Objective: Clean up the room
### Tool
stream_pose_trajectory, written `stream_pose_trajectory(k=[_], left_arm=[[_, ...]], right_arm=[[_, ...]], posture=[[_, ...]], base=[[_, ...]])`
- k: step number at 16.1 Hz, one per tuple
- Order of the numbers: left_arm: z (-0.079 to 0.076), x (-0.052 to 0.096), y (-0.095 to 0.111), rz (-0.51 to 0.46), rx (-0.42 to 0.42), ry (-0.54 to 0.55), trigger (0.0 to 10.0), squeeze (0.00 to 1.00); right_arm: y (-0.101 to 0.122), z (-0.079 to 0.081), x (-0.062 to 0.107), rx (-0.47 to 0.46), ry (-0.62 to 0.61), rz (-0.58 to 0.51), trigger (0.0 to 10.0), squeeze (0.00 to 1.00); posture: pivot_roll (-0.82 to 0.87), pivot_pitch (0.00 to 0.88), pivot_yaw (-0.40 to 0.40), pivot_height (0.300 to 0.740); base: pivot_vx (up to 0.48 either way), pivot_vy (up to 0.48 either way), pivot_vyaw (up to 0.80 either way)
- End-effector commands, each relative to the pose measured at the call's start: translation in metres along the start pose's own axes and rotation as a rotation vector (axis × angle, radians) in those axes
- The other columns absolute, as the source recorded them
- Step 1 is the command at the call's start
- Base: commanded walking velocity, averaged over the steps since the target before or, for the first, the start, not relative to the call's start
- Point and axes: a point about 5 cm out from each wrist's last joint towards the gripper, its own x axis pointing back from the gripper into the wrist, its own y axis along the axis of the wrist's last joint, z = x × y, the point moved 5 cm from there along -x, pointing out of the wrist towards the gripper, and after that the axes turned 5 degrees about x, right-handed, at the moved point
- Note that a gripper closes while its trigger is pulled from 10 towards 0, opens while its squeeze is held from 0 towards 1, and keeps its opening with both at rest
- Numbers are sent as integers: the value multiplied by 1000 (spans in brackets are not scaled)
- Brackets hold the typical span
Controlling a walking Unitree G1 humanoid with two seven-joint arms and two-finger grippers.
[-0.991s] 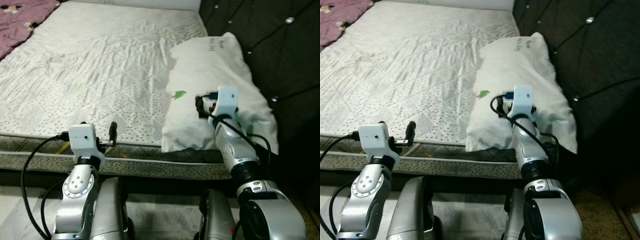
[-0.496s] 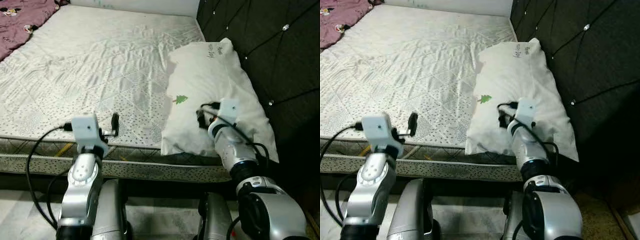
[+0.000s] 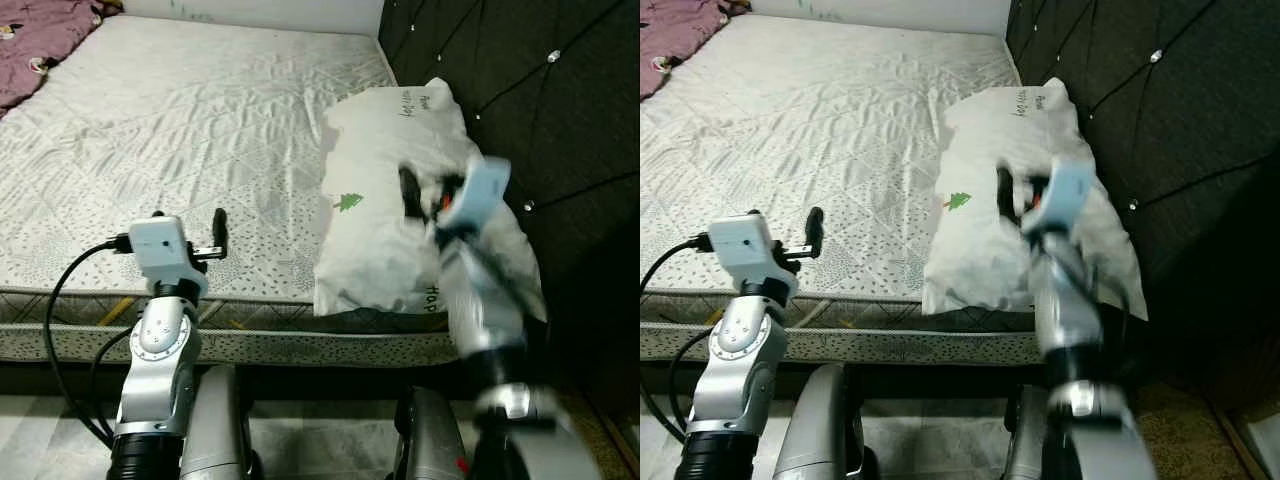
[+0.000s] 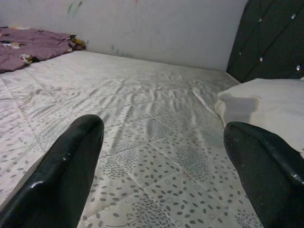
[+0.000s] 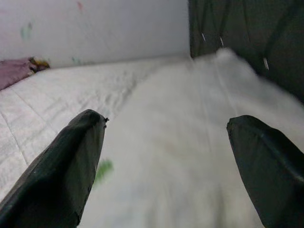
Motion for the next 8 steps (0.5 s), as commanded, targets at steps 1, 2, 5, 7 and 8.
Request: stream_pose_trajectory(k=[1, 2, 5, 7, 8], left_arm=[[1, 1, -3, 1, 7, 2, 10000, 0], [5, 1, -4, -3, 4, 17, 10000, 0], [6, -4, -6, -17, 3, 41, 10000, 0], [4, -4, -6, -21, 2, 38, 10000, 0], [3, -4, -5, -27, 2, 36, 10000, 0]], right_arm=[[9, -4, 1, -21, -17, -34, 10000, 0], [-2, -1, 9, -50, -20, -12, 10000, 0], [-2, 16, 11, -38, 20, -9, 10000, 0], [-2, 17, 8, -41, 15, -2, 10000, 0], [0, 19, 6, -42, 17, -2, 10000, 0]], posture=[[-22, 0, -40, 526], [-27, 0, -36, 536], [-32, 0, -27, 580], [-28, 0, -31, 604], [-26, 0, -33, 614]], base=[[0, 0, 0], [0, 0, 0], [0, 0, 0], [0, 0, 0], [0, 0, 0]])
